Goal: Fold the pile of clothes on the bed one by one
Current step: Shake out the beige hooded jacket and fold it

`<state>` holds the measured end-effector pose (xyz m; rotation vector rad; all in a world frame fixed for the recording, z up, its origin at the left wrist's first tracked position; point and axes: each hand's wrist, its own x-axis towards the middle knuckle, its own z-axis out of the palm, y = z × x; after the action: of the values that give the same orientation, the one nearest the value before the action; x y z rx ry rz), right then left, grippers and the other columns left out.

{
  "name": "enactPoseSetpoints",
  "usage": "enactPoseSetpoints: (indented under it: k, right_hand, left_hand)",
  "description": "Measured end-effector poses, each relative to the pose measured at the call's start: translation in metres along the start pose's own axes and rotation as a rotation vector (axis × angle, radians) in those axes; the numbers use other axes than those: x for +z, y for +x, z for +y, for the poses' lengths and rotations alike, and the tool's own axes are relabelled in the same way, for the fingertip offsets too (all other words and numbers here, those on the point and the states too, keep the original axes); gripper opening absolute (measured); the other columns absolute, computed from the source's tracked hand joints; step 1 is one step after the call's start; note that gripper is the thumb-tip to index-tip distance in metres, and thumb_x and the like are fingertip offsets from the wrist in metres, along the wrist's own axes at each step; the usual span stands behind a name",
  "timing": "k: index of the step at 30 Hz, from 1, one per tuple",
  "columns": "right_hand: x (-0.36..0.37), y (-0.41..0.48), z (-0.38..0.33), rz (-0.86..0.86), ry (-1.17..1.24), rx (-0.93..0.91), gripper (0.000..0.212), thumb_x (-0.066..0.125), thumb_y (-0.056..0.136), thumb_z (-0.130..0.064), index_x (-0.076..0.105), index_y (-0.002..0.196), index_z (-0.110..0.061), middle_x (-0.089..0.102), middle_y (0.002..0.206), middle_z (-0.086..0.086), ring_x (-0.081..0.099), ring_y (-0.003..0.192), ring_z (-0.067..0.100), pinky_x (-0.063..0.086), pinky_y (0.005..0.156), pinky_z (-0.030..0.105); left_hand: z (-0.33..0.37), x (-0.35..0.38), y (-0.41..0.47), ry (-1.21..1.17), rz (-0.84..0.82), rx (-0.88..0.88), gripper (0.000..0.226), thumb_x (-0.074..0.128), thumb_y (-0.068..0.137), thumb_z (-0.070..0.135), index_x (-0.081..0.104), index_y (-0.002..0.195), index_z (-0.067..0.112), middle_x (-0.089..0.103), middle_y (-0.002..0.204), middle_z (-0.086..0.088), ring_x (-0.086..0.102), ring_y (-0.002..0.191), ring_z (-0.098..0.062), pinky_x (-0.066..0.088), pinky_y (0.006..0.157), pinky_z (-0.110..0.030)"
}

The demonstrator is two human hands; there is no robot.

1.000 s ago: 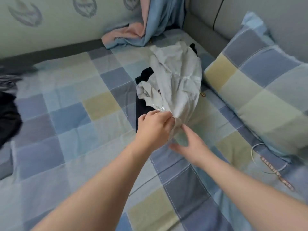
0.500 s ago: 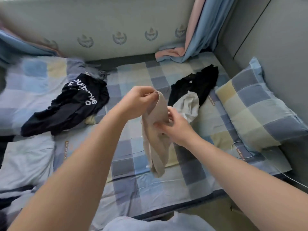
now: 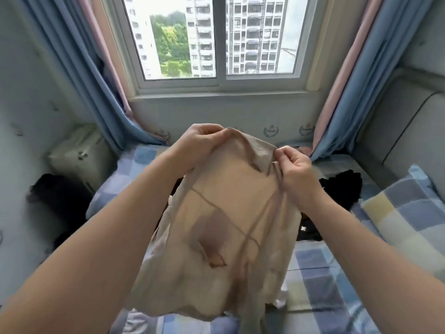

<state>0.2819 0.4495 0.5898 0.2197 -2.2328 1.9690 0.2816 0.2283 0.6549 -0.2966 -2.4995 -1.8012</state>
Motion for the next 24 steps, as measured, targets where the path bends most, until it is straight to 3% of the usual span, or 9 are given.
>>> enactPoseSetpoints:
  k: [3, 5, 9, 13, 15, 18, 20, 22, 24]
  right_hand:
    - [0.013, 0.005, -0.021, 0.024, 0.104, 0.055, 0.027, 0.051, 0.105, -0.018, 0.068, 0.086, -0.009, 0.065, 0.079, 0.007, 0.054, 0.077, 0.023, 0.043, 0.071, 0.037]
    - [0.023, 0.009, -0.029, 0.037, 0.113, 0.069, 0.029, 0.052, 0.104, -0.023, 0.067, 0.095, 0.001, 0.065, 0.085, 0.014, 0.055, 0.081, 0.025, 0.044, 0.075, 0.04]
    - [0.039, 0.005, -0.049, 0.014, 0.126, 0.03, 0.059, 0.053, 0.09, -0.056, 0.067, 0.101, 0.0, 0.068, 0.09, 0.02, 0.062, 0.082, 0.025, 0.049, 0.077, 0.04]
    - [0.039, -0.003, -0.067, -0.195, 0.124, 0.008, 0.058, 0.057, 0.08, -0.061, 0.065, 0.113, -0.015, 0.072, 0.101, 0.004, 0.069, 0.091, 0.015, 0.053, 0.08, 0.03]
    - [0.039, -0.003, -0.07, -0.264, 0.045, -0.021, 0.046, 0.067, 0.081, -0.056, 0.067, 0.109, -0.019, 0.074, 0.101, 0.007, 0.069, 0.09, 0.016, 0.054, 0.079, 0.031]
    - [0.04, -0.001, -0.067, -0.175, 0.017, -0.082, 0.01, 0.064, 0.096, -0.016, 0.07, 0.09, -0.01, 0.071, 0.072, 0.001, 0.062, 0.066, 0.013, 0.051, 0.068, 0.034]
    - [0.035, 0.002, -0.063, -0.145, 0.013, -0.085, 0.017, 0.059, 0.097, -0.007, 0.069, 0.083, -0.011, 0.067, 0.067, -0.001, 0.059, 0.064, 0.014, 0.05, 0.07, 0.039]
    - [0.022, 0.004, -0.065, -0.223, 0.045, -0.073, 0.013, 0.068, 0.095, -0.027, 0.068, 0.09, -0.014, 0.07, 0.076, 0.0, 0.063, 0.074, 0.016, 0.054, 0.076, 0.041]
    - [0.009, 0.006, -0.068, -0.293, 0.038, -0.059, 0.029, 0.073, 0.087, -0.045, 0.067, 0.097, -0.018, 0.073, 0.084, 0.001, 0.066, 0.081, 0.014, 0.055, 0.078, 0.035]
  left_hand:
    - [0.022, -0.019, -0.009, -0.123, -0.042, 0.001, 0.023, 0.061, 0.101, 0.024, 0.075, 0.083, 0.019, 0.067, 0.083, -0.004, 0.057, 0.076, -0.015, 0.048, 0.069, -0.028]
    - [0.031, -0.029, -0.013, -0.18, -0.05, 0.005, 0.02, 0.059, 0.101, 0.021, 0.075, 0.09, 0.015, 0.068, 0.088, -0.007, 0.059, 0.078, -0.016, 0.05, 0.07, -0.027]
    - [0.041, -0.041, -0.016, -0.329, -0.046, -0.042, 0.02, 0.06, 0.1, 0.022, 0.075, 0.089, 0.015, 0.07, 0.084, -0.006, 0.062, 0.073, -0.016, 0.051, 0.068, -0.029]
    - [0.045, -0.04, -0.012, -0.152, -0.035, -0.037, 0.019, 0.061, 0.101, 0.022, 0.072, 0.092, 0.01, 0.065, 0.077, -0.005, 0.058, 0.067, -0.016, 0.048, 0.063, -0.029]
    - [0.048, -0.033, -0.01, -0.056, -0.067, -0.037, 0.019, 0.062, 0.1, 0.023, 0.074, 0.093, 0.01, 0.066, 0.077, -0.005, 0.059, 0.065, -0.016, 0.049, 0.059, -0.027]
    - [0.054, -0.024, -0.006, 0.025, -0.067, -0.034, 0.02, 0.063, 0.1, 0.024, 0.076, 0.09, 0.012, 0.066, 0.078, -0.007, 0.058, 0.065, -0.016, 0.048, 0.058, -0.028]
    - [0.057, -0.018, -0.002, 0.085, -0.039, -0.019, 0.022, 0.063, 0.1, 0.025, 0.077, 0.09, 0.011, 0.067, 0.08, -0.007, 0.057, 0.072, -0.019, 0.047, 0.065, -0.032]
    - [0.063, -0.006, 0.003, 0.122, -0.05, -0.032, 0.023, 0.063, 0.099, 0.026, 0.078, 0.092, 0.011, 0.068, 0.08, -0.007, 0.057, 0.073, -0.019, 0.047, 0.069, -0.034]
    - [0.069, 0.007, 0.007, 0.156, -0.086, -0.061, 0.023, 0.063, 0.099, 0.028, 0.078, 0.092, 0.011, 0.068, 0.079, -0.007, 0.058, 0.071, -0.019, 0.047, 0.069, -0.034]
